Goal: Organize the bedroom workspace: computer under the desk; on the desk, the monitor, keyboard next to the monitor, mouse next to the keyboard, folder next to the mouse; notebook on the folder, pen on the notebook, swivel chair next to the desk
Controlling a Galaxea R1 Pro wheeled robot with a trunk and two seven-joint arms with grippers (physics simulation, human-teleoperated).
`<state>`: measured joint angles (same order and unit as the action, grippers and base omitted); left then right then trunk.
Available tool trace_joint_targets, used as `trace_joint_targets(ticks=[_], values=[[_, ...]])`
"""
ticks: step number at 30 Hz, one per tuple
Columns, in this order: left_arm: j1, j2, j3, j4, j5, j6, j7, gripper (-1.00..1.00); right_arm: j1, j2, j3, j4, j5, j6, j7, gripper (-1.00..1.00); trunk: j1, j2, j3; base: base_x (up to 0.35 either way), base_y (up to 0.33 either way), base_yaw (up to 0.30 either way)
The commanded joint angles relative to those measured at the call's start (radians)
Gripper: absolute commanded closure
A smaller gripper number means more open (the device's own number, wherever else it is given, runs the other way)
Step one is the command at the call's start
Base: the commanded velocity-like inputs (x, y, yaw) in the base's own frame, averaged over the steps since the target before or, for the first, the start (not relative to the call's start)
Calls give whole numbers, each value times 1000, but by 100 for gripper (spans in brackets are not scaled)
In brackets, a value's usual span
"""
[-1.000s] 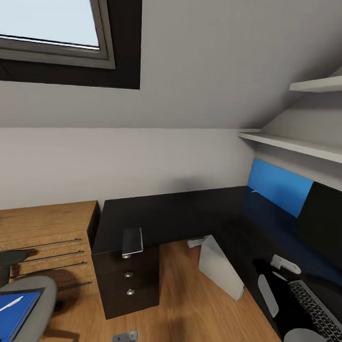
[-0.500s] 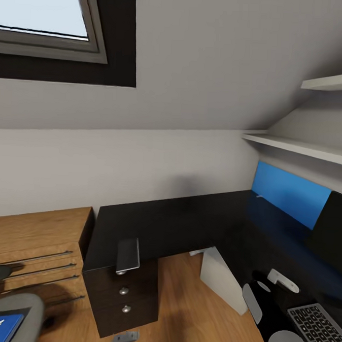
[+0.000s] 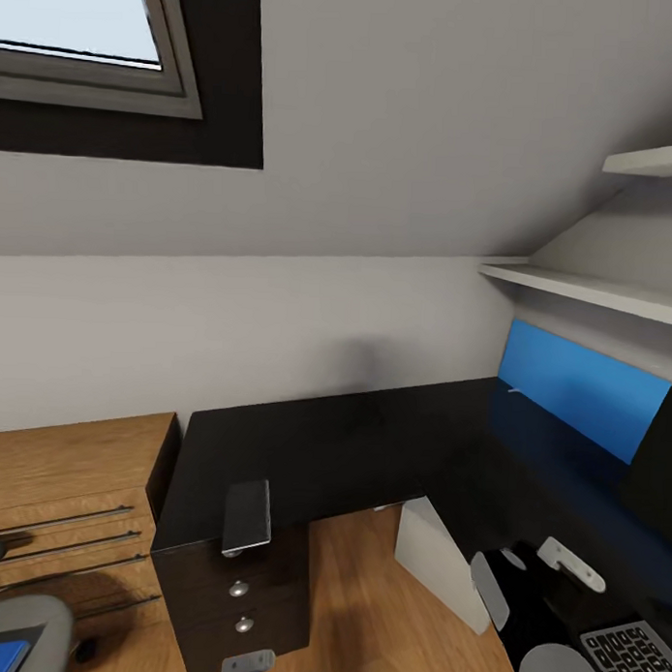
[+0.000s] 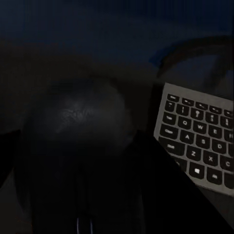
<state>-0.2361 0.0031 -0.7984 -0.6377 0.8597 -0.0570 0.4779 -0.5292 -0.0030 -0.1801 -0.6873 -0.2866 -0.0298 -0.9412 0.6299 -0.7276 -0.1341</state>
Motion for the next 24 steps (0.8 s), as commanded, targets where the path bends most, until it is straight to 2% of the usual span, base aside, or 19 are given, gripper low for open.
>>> trace_joint_targets(ticks=[1,7,16,24], values=[[-2,0,-8,-1,10,-6,7,-100,-2,-3,0,0,-10,-12,-5,100,0,-1,-2,2,0,0],[-2,0,-8,-1,11,-6,7,-100,-4,-44,-6,-1,-21,-26,-1,100,0,-1,-2,0,0,0],[-2,0,-8,-1,11,-6,7,-100,-4,-43,2,-2,-19,-56,2,100,0,-1,-2,0,0,-16],[-2,0,-8,-1,10,-6,7,-100,-4,-43,2,-1,-24,-56,2,100,0,-1,-2,5,2,-217]])
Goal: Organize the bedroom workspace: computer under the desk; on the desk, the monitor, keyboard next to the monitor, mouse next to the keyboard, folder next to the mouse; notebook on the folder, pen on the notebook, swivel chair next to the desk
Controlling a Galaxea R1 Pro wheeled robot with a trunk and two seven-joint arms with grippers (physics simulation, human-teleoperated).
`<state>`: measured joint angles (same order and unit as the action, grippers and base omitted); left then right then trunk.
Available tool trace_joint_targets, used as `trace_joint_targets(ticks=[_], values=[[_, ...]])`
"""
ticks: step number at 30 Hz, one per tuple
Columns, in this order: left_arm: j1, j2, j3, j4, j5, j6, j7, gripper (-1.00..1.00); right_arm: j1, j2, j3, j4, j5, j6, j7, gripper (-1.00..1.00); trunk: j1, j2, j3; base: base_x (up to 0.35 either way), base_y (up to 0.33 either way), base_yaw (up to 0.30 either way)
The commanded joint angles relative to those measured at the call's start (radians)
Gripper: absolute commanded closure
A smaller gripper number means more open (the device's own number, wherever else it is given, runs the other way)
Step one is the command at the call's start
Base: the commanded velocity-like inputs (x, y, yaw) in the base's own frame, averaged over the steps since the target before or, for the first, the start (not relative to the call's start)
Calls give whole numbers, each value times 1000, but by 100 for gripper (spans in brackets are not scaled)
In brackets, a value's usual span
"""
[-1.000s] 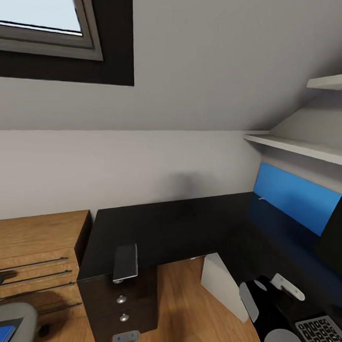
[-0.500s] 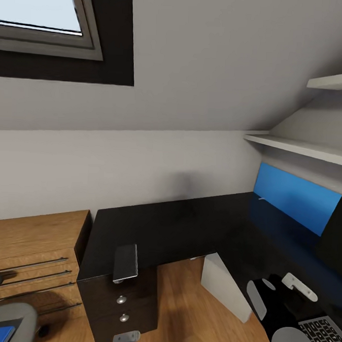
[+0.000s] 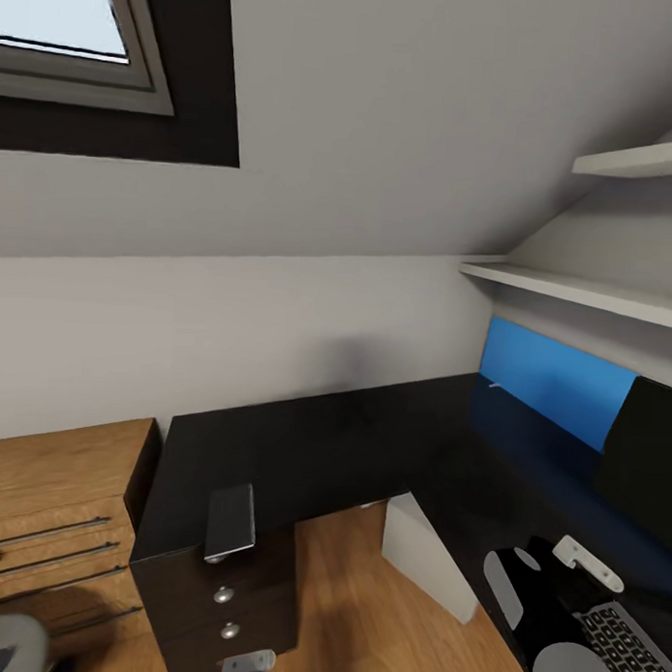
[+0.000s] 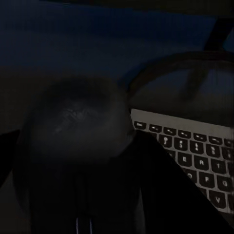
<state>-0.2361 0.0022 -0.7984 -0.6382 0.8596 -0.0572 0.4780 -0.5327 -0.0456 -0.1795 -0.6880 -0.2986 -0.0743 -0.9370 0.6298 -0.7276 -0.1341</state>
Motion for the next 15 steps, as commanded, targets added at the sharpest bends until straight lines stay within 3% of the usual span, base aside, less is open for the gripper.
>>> trace_joint_targets(ticks=[1,6,15], values=[[-2,1,-7,-1,10,-7,7,-100,-1,0,2,0,-12,-12,-2,100,0,-1,-2,129,97,-262],[-2,1,-8,-1,11,-42,7,-100,-1,1,2,1,-13,-12,0,100,0,-1,-2,224,159,-235],[-2,1,-12,-1,12,-49,7,-100,-1,1,2,2,-13,-8,14,100,0,-1,-2,64,28,-31]])
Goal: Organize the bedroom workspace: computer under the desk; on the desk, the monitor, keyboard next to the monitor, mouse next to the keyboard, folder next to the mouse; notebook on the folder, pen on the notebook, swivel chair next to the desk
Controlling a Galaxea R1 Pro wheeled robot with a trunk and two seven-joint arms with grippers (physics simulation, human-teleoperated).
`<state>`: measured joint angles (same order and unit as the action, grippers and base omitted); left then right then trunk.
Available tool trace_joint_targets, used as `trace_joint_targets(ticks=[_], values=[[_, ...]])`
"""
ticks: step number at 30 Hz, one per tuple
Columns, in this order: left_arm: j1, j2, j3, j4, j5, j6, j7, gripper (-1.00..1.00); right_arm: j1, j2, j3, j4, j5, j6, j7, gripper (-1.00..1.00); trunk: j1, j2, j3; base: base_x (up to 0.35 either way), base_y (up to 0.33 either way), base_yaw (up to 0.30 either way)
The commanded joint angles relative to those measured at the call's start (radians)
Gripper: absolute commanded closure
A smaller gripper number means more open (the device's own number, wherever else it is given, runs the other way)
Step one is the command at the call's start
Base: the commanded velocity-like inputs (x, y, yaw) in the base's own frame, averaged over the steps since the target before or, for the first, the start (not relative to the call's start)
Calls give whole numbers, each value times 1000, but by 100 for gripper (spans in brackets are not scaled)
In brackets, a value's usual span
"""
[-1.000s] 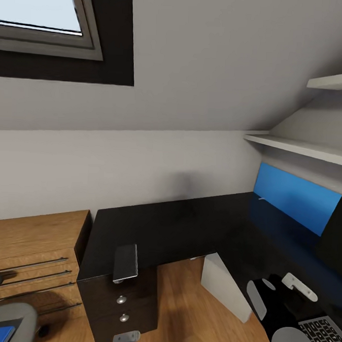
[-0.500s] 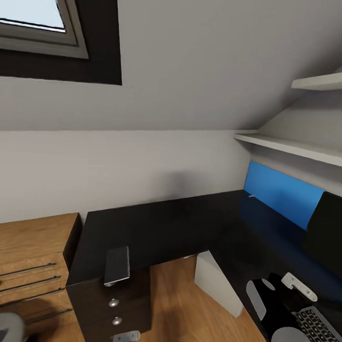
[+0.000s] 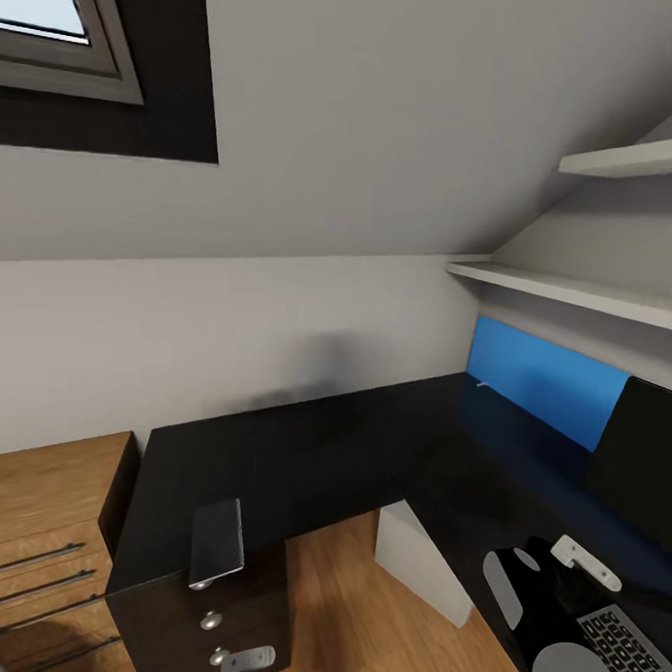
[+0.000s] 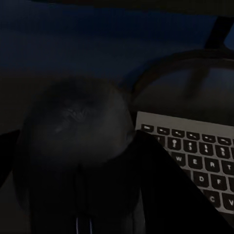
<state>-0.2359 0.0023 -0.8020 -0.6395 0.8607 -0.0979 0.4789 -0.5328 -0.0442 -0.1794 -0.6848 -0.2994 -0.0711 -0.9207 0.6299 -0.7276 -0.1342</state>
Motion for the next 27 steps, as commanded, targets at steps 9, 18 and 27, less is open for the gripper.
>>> trace_joint_targets(ticks=[9,18,27], values=[[-2,1,-12,0,11,-8,6,-100,-1,2,1,-1,-13,-13,-1,100,0,-1,-2,8,1,-1],[-2,-8,-14,-2,11,-8,5,-100,-1,6,1,-1,-12,-13,0,100,0,-1,-2,173,0,0],[-2,-16,-14,-8,11,-8,14,-100,-1,0,-6,23,-13,-13,6,100,23,-43,-20,10,0,0]])
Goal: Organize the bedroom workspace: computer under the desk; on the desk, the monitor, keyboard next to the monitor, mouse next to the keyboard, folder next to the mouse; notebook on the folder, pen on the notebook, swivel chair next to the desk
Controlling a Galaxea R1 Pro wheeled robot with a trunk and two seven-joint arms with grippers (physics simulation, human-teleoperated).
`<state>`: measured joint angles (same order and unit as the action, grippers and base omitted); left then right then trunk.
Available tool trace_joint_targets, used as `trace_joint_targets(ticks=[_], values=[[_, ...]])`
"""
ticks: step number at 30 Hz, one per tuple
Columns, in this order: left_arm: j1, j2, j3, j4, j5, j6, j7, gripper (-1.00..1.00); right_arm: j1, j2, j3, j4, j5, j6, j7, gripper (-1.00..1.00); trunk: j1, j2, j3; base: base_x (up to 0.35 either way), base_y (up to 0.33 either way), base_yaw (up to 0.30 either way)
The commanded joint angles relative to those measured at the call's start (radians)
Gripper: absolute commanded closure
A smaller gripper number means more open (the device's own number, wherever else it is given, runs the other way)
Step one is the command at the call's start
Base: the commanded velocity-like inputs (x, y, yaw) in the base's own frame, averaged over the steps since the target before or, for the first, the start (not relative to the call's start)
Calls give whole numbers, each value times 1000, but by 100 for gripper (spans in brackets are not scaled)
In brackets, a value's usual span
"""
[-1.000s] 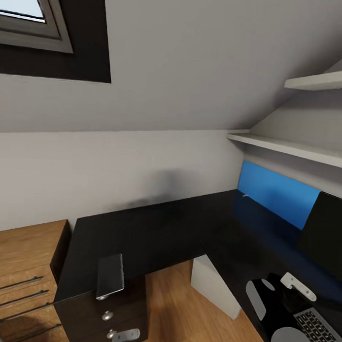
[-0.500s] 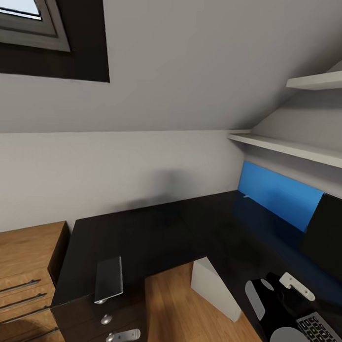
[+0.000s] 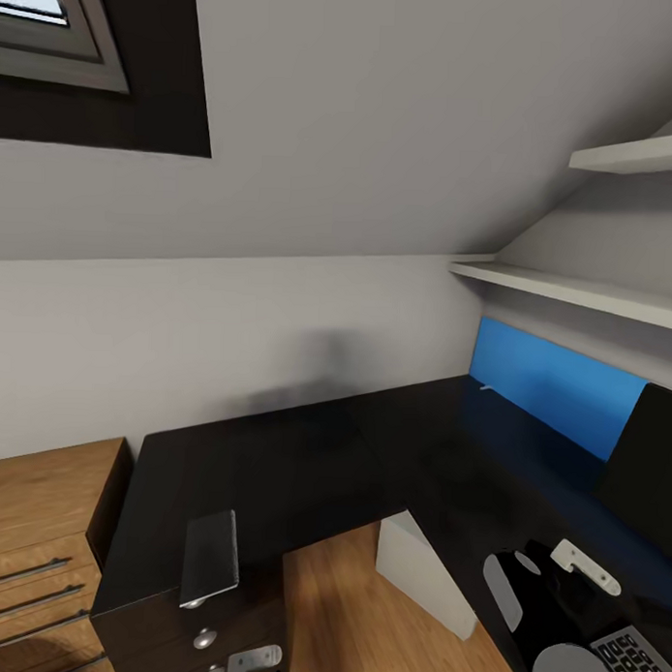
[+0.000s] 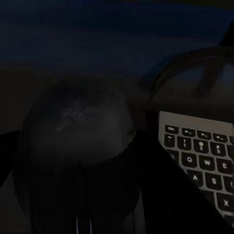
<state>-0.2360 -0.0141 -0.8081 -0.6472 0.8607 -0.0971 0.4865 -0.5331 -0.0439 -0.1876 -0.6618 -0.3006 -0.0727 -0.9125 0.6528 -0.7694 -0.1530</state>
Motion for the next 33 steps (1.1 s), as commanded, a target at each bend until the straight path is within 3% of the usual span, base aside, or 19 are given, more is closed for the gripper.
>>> trace_joint_targets(ticks=[1,7,33], values=[[-2,1,-8,0,11,-9,6,-100,0,-1,2,5,-12,-11,1,100,4,-9,-5,0,0,0],[-2,0,-8,0,11,-8,6,-100,0,-2,1,23,-12,-13,48,100,27,-51,-24,0,0,0],[-2,0,-8,0,10,-9,6,-100,0,-1,-6,18,-12,-14,49,100,127,-233,-105,0,0,0]])
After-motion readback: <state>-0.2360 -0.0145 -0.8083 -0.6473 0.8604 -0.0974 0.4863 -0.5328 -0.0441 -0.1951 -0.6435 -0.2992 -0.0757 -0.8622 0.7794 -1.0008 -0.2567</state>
